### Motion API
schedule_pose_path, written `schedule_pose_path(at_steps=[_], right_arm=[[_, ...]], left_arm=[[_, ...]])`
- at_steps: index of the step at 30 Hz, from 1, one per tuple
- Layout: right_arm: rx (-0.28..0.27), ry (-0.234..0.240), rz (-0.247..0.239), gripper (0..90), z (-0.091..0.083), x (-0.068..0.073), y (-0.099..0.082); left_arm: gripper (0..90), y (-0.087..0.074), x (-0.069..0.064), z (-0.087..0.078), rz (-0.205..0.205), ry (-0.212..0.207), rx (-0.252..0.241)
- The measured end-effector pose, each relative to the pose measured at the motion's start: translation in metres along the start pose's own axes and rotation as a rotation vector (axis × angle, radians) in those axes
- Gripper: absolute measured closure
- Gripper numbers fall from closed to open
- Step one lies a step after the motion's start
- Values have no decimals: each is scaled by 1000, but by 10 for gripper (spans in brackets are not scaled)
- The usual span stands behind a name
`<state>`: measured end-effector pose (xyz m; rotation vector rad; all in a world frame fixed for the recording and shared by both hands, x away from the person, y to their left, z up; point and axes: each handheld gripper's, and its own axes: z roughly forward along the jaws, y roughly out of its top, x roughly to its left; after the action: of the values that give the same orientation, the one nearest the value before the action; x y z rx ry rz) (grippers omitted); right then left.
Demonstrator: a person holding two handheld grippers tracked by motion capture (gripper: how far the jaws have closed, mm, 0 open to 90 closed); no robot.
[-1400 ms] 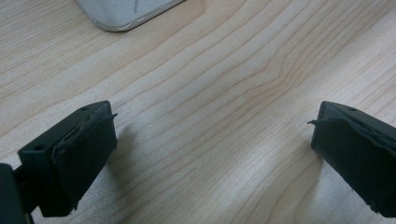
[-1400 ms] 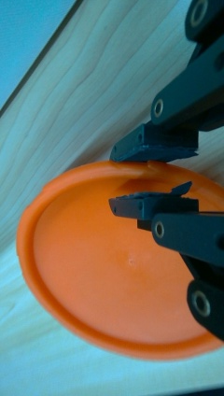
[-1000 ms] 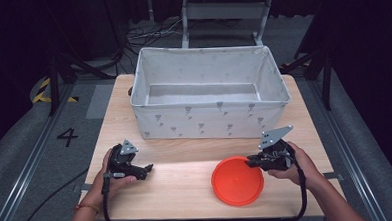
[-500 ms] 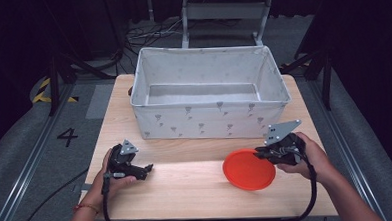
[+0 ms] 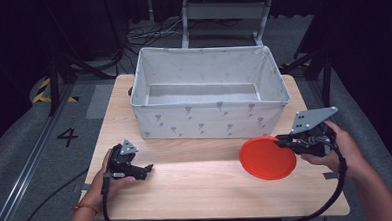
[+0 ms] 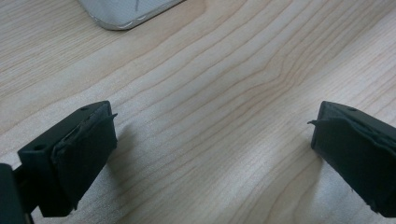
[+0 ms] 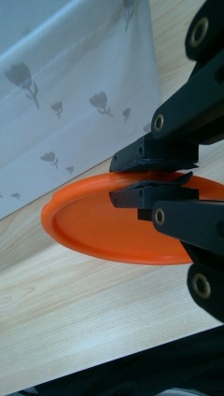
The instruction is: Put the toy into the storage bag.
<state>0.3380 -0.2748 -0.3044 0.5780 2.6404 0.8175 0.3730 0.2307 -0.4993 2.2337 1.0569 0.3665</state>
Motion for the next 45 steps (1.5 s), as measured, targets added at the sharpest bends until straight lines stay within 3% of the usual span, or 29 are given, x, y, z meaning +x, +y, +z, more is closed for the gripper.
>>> schedule_pose_path(at_steps=[19,31,45], right_arm=[[-42,-54,-9,824,-51,-23,19],[-78,-112,-20,824,-83,-40,51],[-97,-156,-12,824,-93,-55,69]], left_arm=[[5,0,0,0,-1,3,0],[5,0,0,0,-1,2,0],[5,0,0,0,-2,2,1]])
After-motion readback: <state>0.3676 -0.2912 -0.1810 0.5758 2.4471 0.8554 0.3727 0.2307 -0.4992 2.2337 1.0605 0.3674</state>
